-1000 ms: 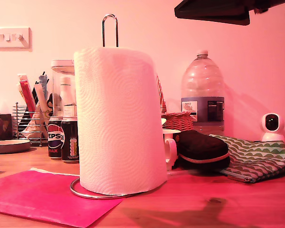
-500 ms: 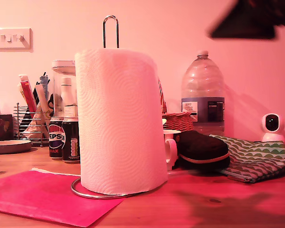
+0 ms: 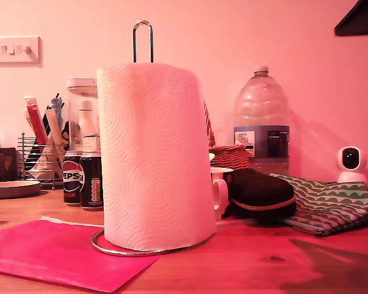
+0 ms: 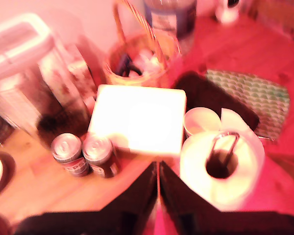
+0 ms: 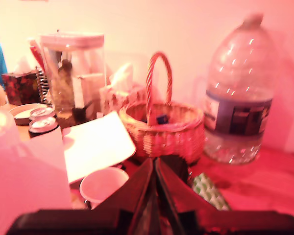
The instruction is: Insert the paper towel roll into the metallic stand.
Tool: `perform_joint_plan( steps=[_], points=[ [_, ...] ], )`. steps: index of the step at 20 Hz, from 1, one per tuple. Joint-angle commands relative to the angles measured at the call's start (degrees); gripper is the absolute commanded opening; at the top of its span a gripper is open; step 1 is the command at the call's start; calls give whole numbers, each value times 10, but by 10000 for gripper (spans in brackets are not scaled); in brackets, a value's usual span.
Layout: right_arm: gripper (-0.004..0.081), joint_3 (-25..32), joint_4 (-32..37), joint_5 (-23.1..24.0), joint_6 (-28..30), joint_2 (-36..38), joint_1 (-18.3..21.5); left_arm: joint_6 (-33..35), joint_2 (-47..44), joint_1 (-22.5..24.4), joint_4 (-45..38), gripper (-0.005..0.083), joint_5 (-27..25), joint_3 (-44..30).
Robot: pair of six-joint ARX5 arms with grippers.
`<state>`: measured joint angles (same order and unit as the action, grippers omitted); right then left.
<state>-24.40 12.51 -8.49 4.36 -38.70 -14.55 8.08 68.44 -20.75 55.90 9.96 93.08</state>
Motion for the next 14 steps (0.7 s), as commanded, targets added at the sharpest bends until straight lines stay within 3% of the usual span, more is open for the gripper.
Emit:
perform_joint_plan(
  steps=[1,5,14],
  points=[
    [-10,7,3,1,2,10,3,-16,-44,4,-57,-13,-8,-89],
    [-10,7,-8,1,0,31,2,-37,-160,4,-187,-13,-43,-267],
    [-10,29,-50,1,0,77,-2,-83,-394,3,-405,-13,-60,-603]
  ],
)
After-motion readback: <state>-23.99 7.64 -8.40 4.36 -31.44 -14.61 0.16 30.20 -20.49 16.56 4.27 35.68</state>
